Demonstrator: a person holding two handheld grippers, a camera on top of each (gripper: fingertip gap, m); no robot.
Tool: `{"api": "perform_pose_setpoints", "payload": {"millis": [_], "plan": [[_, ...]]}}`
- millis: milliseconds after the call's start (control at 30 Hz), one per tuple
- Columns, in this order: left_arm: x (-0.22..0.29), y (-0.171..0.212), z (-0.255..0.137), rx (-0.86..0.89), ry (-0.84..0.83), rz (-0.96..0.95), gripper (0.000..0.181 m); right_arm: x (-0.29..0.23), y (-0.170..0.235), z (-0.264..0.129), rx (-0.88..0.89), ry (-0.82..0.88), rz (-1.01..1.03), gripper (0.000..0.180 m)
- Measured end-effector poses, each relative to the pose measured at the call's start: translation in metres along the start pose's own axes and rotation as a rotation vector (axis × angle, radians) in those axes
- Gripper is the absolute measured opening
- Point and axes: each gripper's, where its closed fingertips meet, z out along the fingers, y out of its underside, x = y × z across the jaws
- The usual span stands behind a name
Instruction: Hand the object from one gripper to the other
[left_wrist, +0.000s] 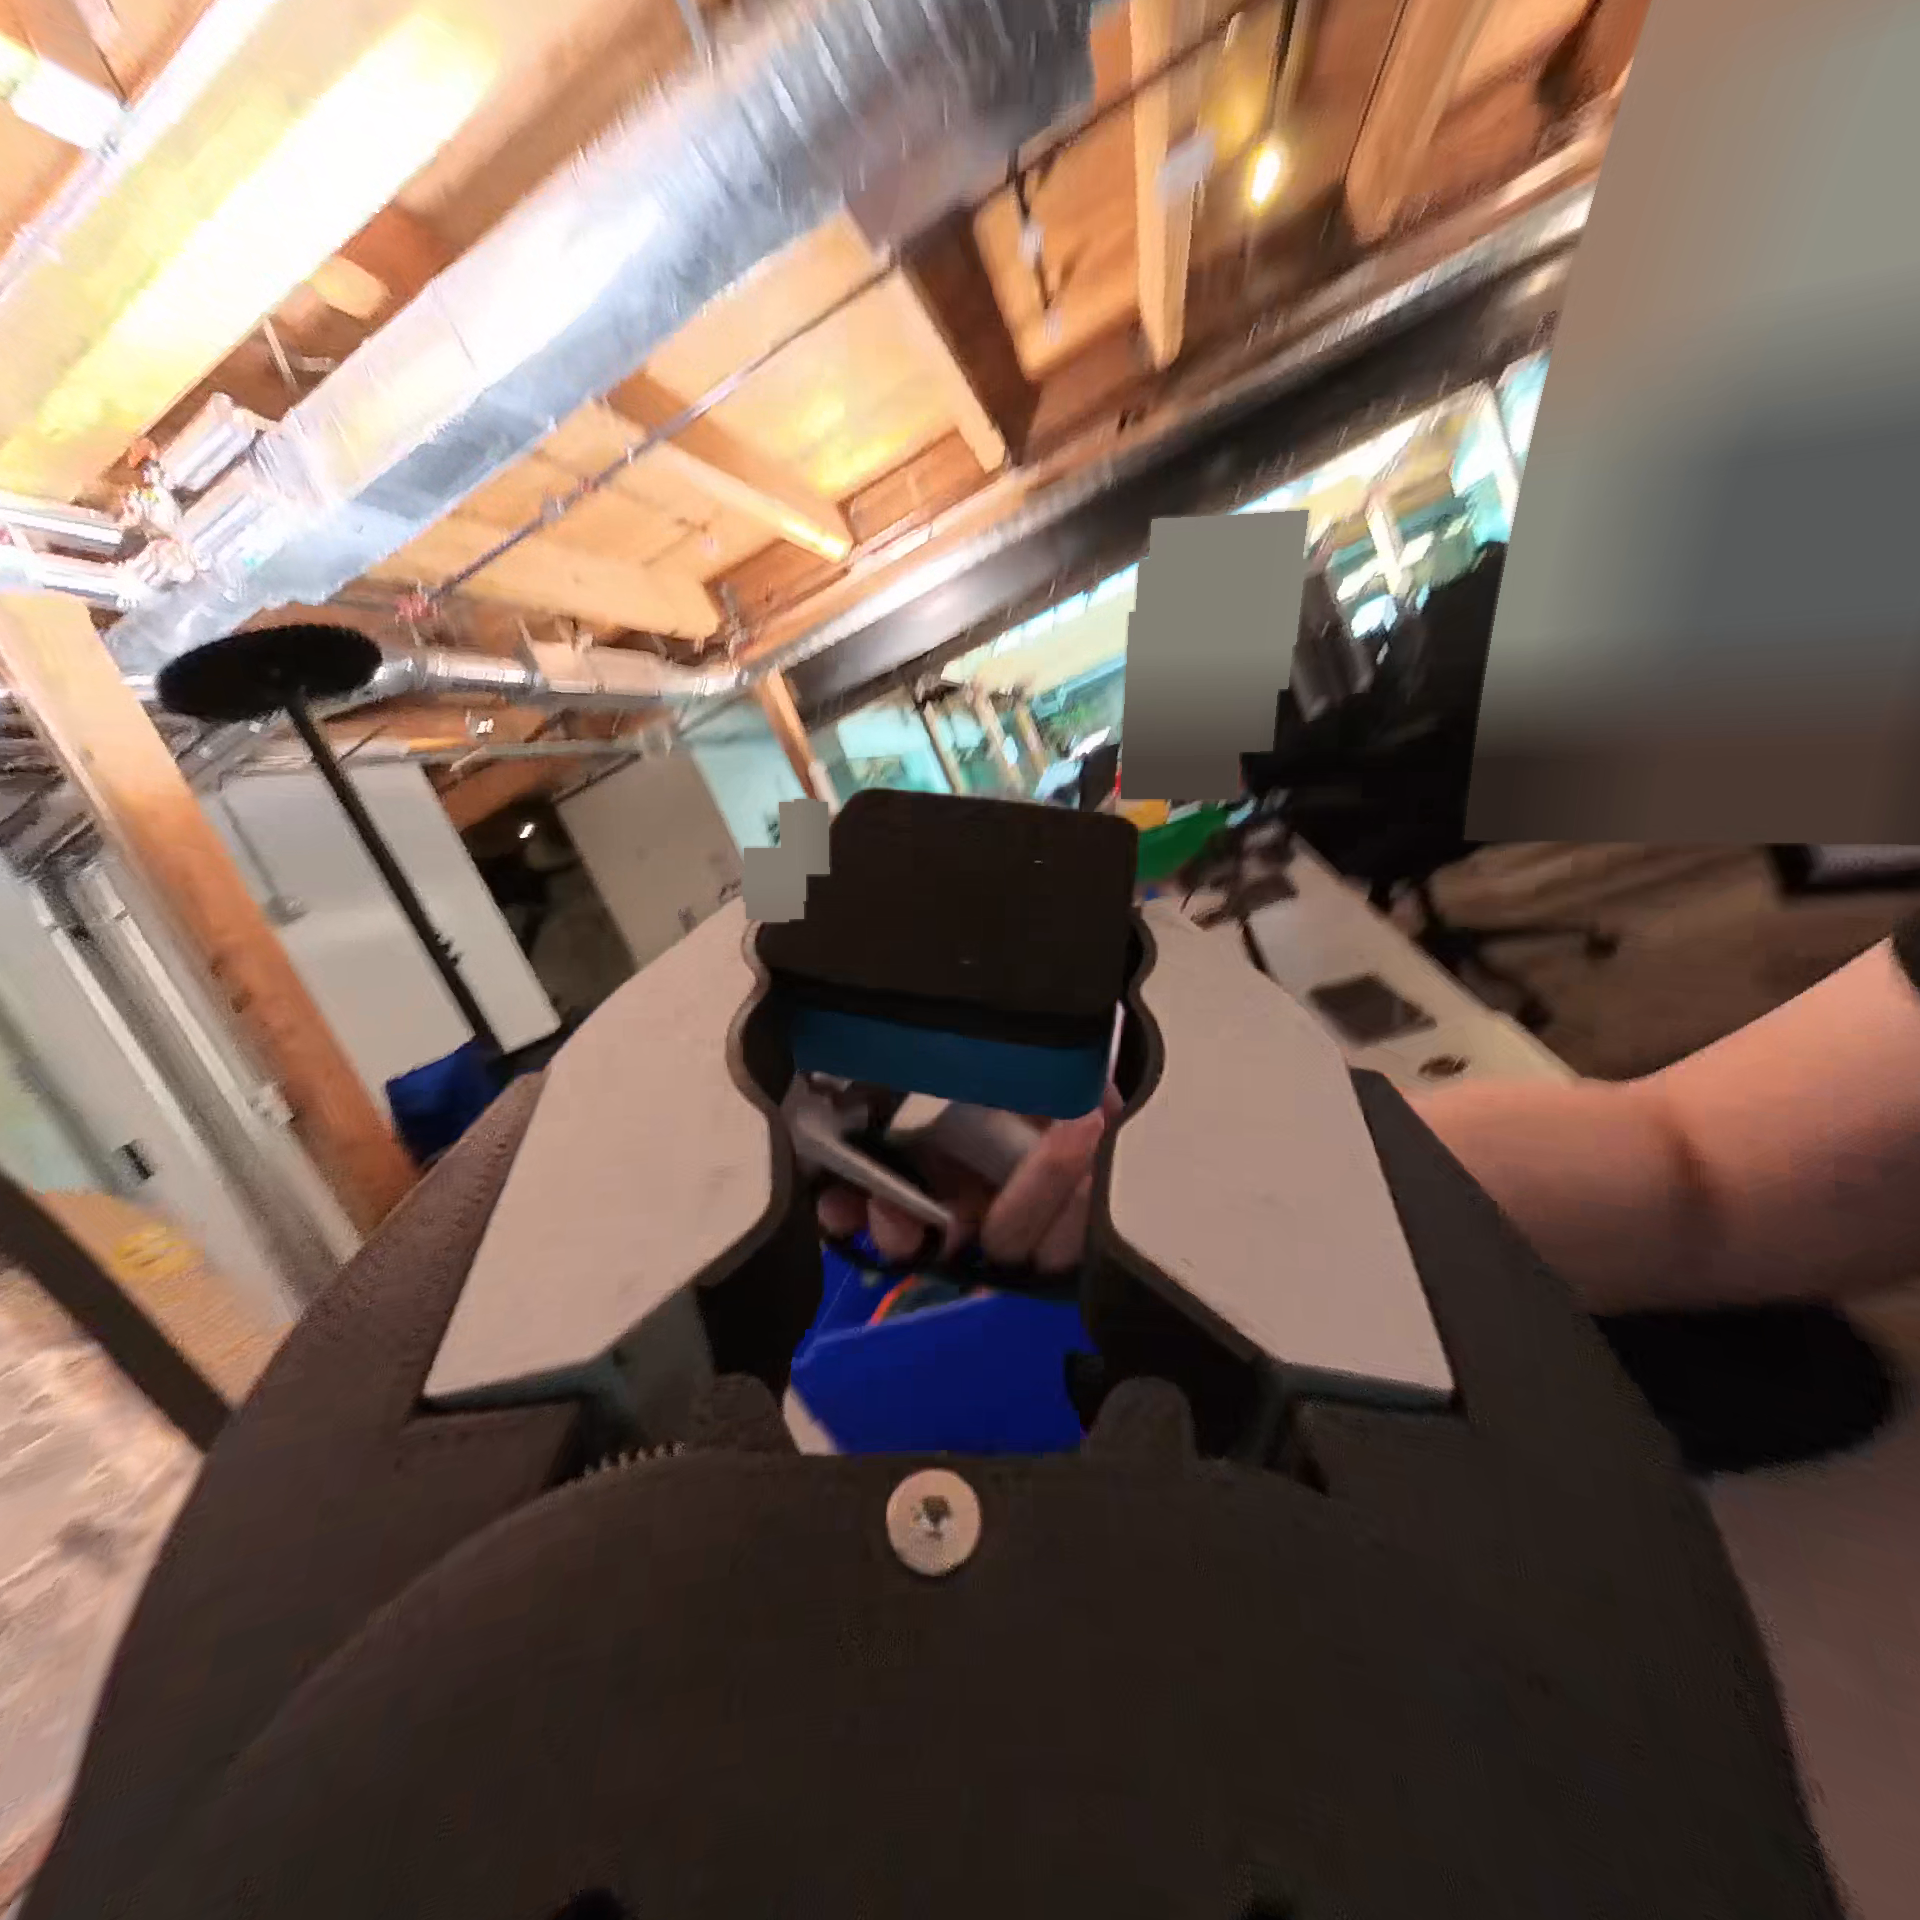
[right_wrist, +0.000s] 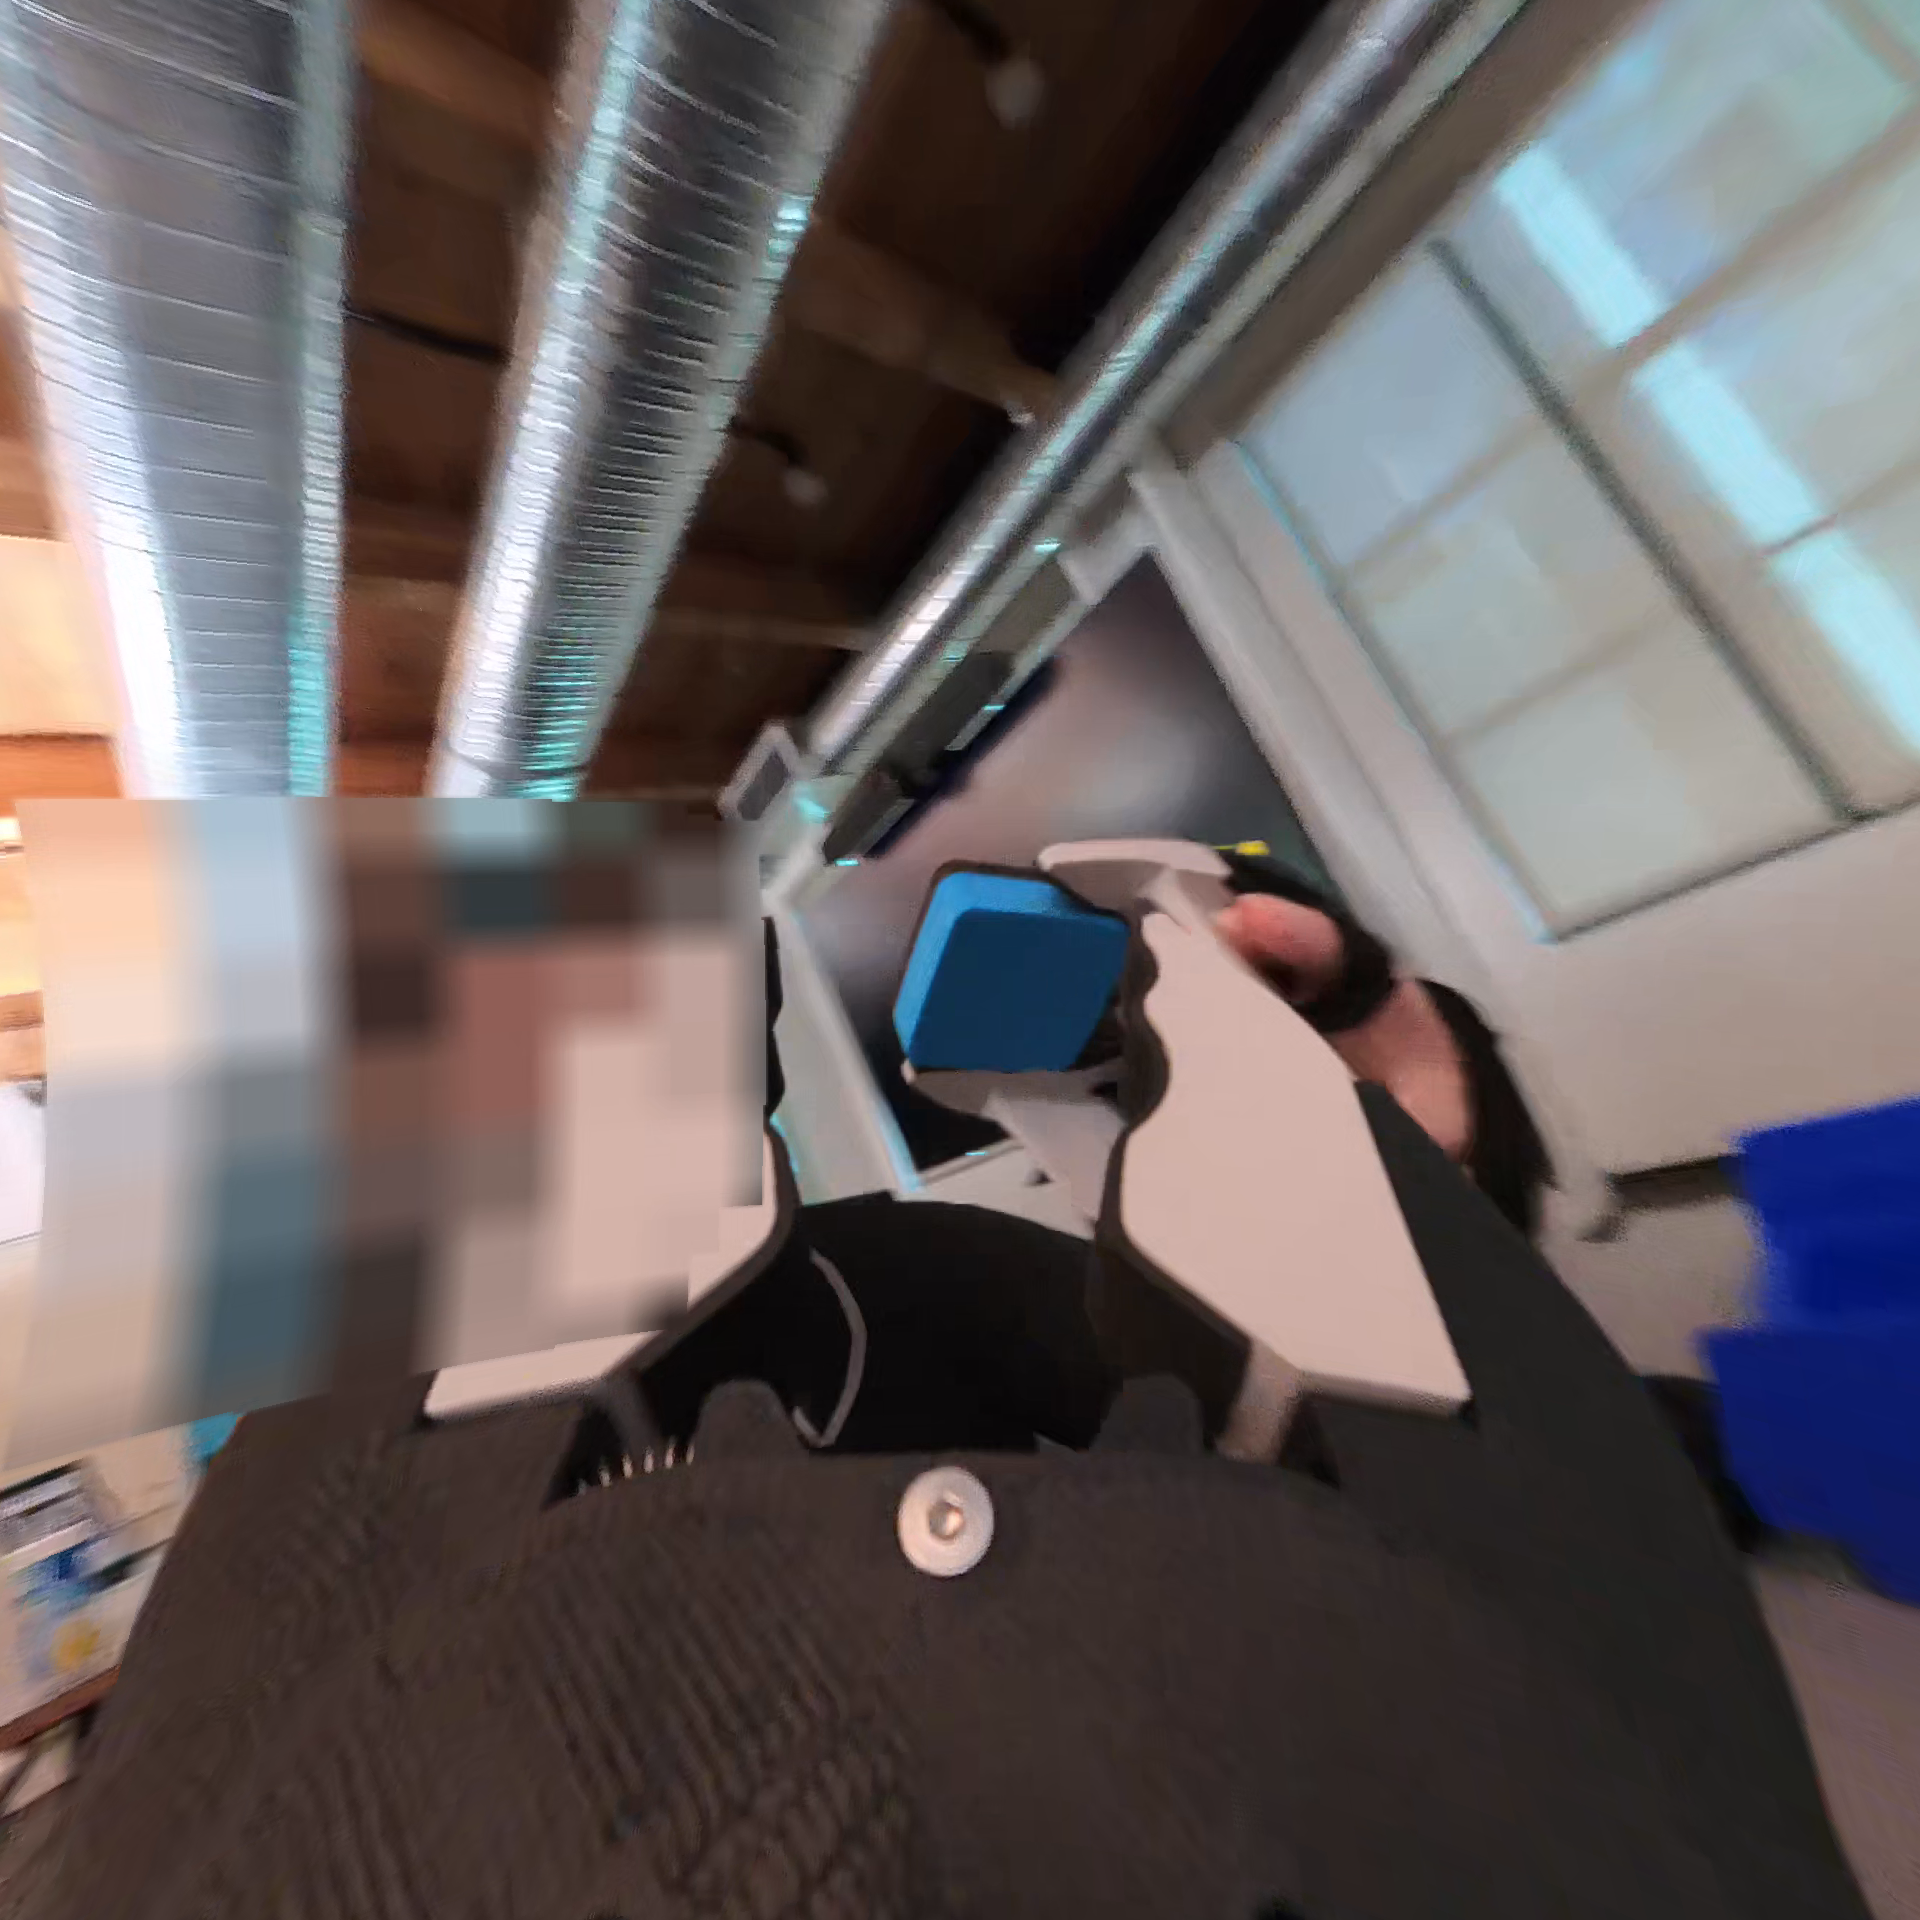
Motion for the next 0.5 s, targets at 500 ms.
{"api": "perform_pose_setpoints", "payload": {"millis": [500], "plan": [[0.012,0.001,0.001,0.025,0.061,0.021,0.06,0.016,0.056,0.044,-0.097,-0.11,0.209,0.065]]}}
